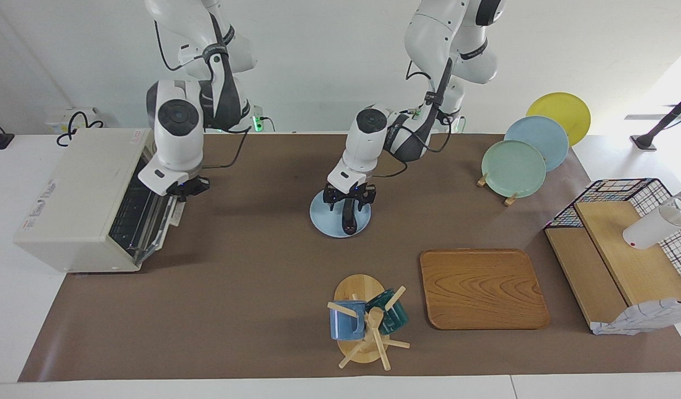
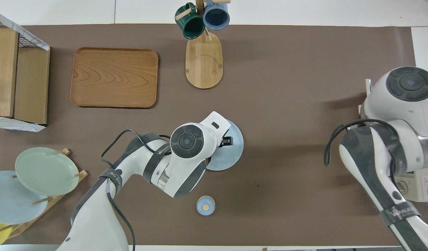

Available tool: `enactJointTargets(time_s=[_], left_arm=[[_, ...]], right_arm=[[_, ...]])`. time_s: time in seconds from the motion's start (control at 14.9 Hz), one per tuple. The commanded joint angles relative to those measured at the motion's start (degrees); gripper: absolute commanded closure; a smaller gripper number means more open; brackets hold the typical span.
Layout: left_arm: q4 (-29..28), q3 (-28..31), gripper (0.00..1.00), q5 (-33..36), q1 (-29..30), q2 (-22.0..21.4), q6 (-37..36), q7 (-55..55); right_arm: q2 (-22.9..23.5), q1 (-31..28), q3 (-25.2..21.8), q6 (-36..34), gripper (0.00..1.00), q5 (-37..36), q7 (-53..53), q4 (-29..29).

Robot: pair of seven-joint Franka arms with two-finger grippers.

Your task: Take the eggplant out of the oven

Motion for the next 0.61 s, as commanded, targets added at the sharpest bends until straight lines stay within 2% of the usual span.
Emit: enactJointTargets(time_s=[0.0, 0.13, 0.2, 0.34, 0.54], left_arm=[[-1.9, 1.0, 0.09, -0.6, -1.5, -0.1, 2.5, 0.0], [-1.9, 1.0, 0.19, -0.6, -1.6, 0.3, 3.1, 0.1], [-1.9, 1.0, 0.28, -0.7, -1.6, 0.3, 3.0, 0.0], [-1.7, 1.0, 0.53, -0.6, -1.6, 0.3, 2.8, 0.0], [-1.3, 1.1, 0.93, -0.7, -1.6, 0.0, 2.3, 0.0]], right_arm=[[0.0, -5.8, -0.3, 0.4, 1.00, -1.9, -6.1, -0.7], [-2.0, -7.1, -0.3, -2.0, 1.00, -1.2, -7.9, -0.6], [-2.8, -7.0, -0.4, -2.9, 1.00, 0.3, -7.9, -0.2], [-4.3, -6.7, -0.2, -6.7, 1.00, 3.0, -7.9, 2.3], [-3.8, -6.0, 0.1, -13.0, 1.00, 9.3, -7.8, 10.5]])
